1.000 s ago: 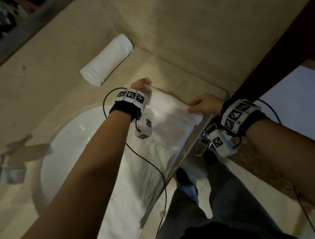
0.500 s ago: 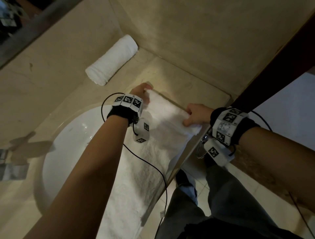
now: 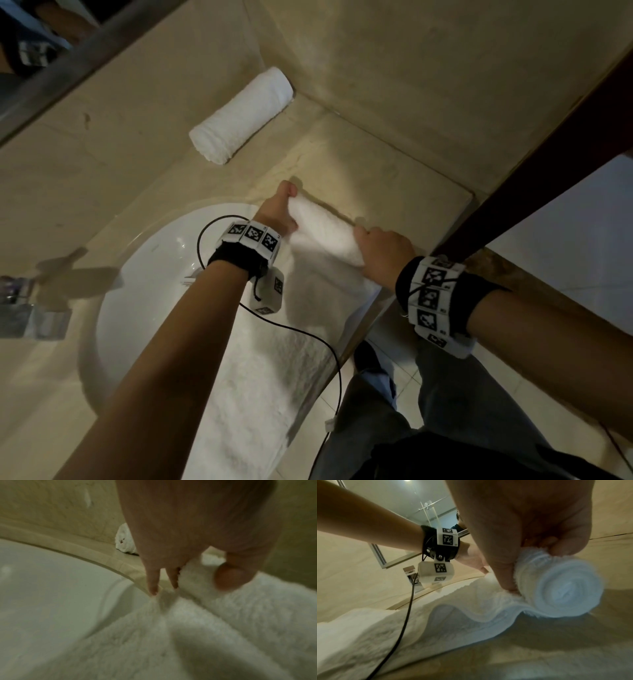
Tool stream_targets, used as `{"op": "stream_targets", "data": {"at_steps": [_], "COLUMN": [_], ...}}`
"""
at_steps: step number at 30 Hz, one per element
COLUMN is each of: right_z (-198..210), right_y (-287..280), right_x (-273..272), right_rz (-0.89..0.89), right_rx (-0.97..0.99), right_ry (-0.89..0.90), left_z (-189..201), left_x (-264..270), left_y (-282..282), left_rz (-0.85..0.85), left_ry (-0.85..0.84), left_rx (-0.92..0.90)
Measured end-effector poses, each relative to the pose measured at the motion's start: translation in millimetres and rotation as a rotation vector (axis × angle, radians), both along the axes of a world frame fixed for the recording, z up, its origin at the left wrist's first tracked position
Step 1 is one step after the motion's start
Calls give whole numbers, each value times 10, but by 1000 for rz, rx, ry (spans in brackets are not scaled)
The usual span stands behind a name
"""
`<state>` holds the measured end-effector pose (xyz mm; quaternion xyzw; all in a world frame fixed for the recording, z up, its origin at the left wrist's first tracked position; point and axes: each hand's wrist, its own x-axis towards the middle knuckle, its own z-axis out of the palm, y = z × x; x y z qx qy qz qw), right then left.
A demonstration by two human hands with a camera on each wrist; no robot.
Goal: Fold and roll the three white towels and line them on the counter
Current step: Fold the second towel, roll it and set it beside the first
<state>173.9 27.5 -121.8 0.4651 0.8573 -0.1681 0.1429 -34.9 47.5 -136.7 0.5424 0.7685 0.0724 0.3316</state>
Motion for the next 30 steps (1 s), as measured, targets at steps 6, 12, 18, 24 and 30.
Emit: {"op": "stream_targets", "data": {"at_steps": [6, 12, 18, 24, 30], "right_z": [44, 144, -37, -49, -112], "right_y": [-57, 348, 395, 363, 540], "right_x": [0, 247, 311, 411, 481], "right_rz": [23, -236, -321, -365, -324], "right_rx": [-1, -491, -677, -836, -587], "right_ry": [-11, 331, 349, 440, 353], "left_z": [16, 42, 143, 199, 218], "left_x": [9, 9, 86, 260, 365], "left_y": [-75, -28, 11, 123, 288], "left_rz": [187, 197, 203, 171, 216], "left_ry": [-295, -299, -260, -185, -213], "left_rx": [-46, -83, -114, -143, -160]}}
